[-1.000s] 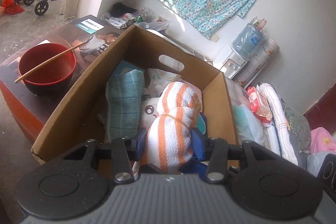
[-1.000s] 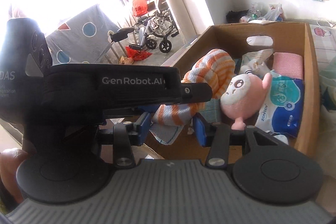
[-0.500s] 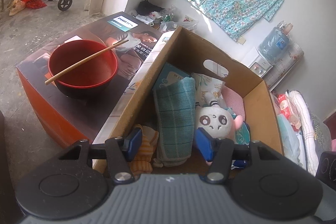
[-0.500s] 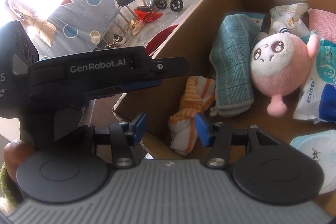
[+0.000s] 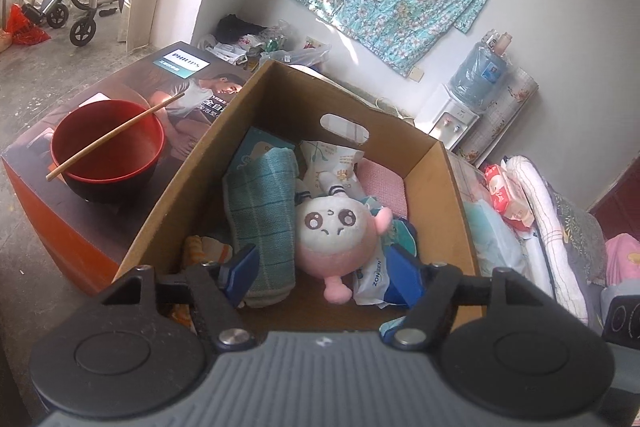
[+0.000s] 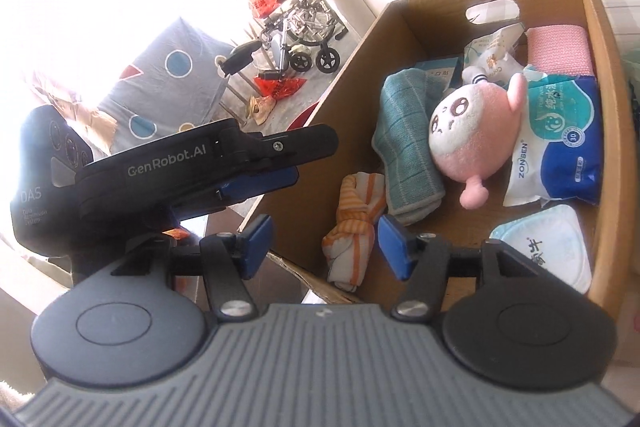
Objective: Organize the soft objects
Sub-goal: 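Reach the right tool to the green floral scrunchie on the bed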
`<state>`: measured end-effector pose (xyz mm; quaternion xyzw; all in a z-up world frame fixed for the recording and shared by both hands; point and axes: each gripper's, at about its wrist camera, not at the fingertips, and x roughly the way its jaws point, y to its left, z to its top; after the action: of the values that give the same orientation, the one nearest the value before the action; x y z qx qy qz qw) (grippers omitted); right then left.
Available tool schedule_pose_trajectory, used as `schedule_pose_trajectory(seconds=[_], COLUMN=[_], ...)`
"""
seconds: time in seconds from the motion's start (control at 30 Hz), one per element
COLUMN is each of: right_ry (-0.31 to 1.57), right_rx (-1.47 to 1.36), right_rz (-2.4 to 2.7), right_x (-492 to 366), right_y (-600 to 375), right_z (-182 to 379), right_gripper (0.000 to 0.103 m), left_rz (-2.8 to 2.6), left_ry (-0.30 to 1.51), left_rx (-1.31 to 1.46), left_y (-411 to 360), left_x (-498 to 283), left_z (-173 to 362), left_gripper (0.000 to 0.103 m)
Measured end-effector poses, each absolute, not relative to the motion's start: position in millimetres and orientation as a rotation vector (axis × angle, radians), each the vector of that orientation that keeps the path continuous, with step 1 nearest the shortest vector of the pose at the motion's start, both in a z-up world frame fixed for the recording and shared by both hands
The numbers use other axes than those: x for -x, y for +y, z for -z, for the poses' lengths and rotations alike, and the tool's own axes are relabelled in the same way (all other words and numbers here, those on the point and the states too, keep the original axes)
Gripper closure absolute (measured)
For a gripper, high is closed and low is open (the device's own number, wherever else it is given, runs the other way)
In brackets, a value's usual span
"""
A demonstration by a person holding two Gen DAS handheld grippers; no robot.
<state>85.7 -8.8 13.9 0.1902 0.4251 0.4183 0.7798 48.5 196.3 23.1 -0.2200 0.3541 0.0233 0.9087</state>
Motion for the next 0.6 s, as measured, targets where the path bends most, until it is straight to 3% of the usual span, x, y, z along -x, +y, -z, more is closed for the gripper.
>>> schedule_pose_trajectory(seconds=[0.2,0.6], right_ry=[0.840,0.730], right_rx=[-0.512,-0.598], right_rz=[-0.774,-0.282], right_x=[-68,-31], right_y=[-87,-293], right_z=[-14,10], right_gripper=[0.041,0.040], left_rz=[0.059,0.337], left_ry=[0.729,0.754], left_rx=[0.368,0.174], left_y=[138,-22], left_x=[-53,-69], left_z=[-34,-14], left_gripper=[0.025,0.023])
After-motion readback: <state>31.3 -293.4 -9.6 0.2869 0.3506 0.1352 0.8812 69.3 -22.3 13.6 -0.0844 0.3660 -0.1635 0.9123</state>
